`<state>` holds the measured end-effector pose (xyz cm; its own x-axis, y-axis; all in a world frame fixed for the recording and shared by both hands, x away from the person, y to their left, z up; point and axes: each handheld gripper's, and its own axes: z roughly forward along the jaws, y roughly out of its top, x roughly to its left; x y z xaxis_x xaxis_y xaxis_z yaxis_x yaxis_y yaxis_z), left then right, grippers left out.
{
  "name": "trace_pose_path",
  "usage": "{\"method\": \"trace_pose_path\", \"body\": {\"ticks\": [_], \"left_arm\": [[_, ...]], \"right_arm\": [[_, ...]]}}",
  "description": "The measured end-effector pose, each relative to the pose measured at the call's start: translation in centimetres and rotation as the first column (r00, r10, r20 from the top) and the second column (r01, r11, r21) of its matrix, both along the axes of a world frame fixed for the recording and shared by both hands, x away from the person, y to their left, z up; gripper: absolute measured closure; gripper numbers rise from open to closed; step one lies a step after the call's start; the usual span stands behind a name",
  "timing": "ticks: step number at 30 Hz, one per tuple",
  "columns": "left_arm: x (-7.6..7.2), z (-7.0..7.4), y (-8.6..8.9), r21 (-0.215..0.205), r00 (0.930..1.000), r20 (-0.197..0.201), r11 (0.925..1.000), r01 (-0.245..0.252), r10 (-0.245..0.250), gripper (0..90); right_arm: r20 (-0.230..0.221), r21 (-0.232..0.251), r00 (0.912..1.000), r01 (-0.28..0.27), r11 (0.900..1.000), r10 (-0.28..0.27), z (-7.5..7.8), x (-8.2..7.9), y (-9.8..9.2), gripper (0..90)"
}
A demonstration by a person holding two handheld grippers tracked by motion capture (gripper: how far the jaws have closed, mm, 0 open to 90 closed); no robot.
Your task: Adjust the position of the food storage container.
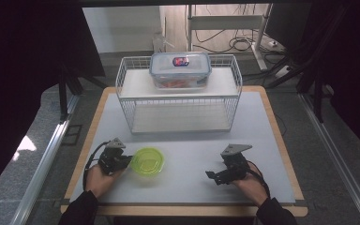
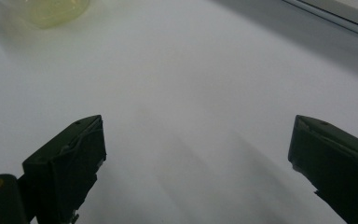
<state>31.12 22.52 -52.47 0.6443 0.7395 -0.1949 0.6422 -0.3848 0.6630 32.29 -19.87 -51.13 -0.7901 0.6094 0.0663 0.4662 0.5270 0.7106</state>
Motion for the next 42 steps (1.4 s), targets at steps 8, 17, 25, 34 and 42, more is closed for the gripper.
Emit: {"method": "trace_pose_path", "body": {"ticks": [8,17,25,34,42], "left_arm": [[-0.9,-0.3,-1.1,0.029,0.9984,-0.028,0.9984,0.050,-0.049,89.9],[-1.8,-0.5,-2.8,0.059,0.9947,-0.052,0.9940,0.092,-0.089,89.9],[-2.2,-0.7,-4.5,0.065,0.9892,-0.055,0.9881,0.139,-0.135,89.9],[-2.1,-0.6,-6.7,0.064,0.9828,-0.040,0.9811,0.182,-0.180,89.9],[-2.2,-0.6,-8.9,0.046,0.9737,-0.031,0.9728,0.227,-0.226,89.9]], "right_arm": [[-0.003,-0.004,1.0000,0.001,1.000,-0.001,0.0,0.0,0.0,3.6],[-0.008,-0.008,1.0000,0.002,1.000,-0.002,0.1,-0.1,-0.1,3.6],[-0.010,-0.013,0.9999,-0.001,1.000,0.001,0.1,-0.1,-0.1,3.6],[-0.012,-0.015,0.9999,0.001,1.000,-0.001,0.1,0.0,-0.1,3.7],[-0.011,-0.017,0.9999,0.002,1.000,-0.003,0.1,0.0,-0.2,3.7]]}}
